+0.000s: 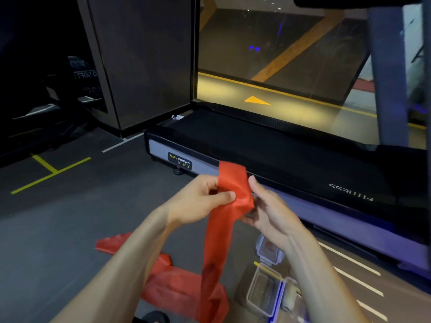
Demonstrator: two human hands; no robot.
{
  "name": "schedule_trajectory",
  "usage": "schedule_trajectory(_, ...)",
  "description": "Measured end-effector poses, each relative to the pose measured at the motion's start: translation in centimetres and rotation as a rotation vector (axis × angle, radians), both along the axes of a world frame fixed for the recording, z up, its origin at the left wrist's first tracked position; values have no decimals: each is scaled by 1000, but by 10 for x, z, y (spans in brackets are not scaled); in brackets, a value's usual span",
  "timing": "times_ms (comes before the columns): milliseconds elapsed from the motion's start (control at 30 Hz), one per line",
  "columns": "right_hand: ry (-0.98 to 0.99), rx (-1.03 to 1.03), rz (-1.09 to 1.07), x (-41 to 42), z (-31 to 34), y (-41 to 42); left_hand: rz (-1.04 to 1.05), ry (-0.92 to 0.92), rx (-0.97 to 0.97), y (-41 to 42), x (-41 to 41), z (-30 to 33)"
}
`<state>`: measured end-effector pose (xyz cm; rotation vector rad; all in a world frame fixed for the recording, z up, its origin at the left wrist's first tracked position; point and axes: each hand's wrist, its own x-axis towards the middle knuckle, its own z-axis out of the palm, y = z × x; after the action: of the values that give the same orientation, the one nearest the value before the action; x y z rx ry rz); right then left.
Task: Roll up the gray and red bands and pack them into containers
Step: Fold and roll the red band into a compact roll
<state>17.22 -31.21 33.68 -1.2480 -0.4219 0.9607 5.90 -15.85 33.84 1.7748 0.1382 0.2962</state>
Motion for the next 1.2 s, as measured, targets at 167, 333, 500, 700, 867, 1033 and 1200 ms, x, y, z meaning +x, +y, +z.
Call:
schedule_trajectory(167, -104, 141, -105, 3, -2, -1, -15, 33, 133, -1, 0, -3)
schedule_trajectory(333, -223, 189, -218, 7, -4, -3, -31, -5, 124, -3, -1, -3)
schedule_trajectory(500, -351, 199, -225, 6, -2, -4, 113, -131, 84, 2, 1, 1)
schedule_trajectory(700, -383, 202, -186, 3, 0, -6, 170, -201, 9, -1, 0, 10)
schedule_trajectory(867, -426, 222, -199, 1, 3, -8, 214, -180, -38, -2, -3, 14)
schedule_trajectory(1033, -497, 228, -263, -1, 5, -6, 199, -157, -54, -2, -4, 15)
schedule_trajectory(1200, -572, 224, -297, -1, 7, -5, 172, -158, -126, -4, -5, 16)
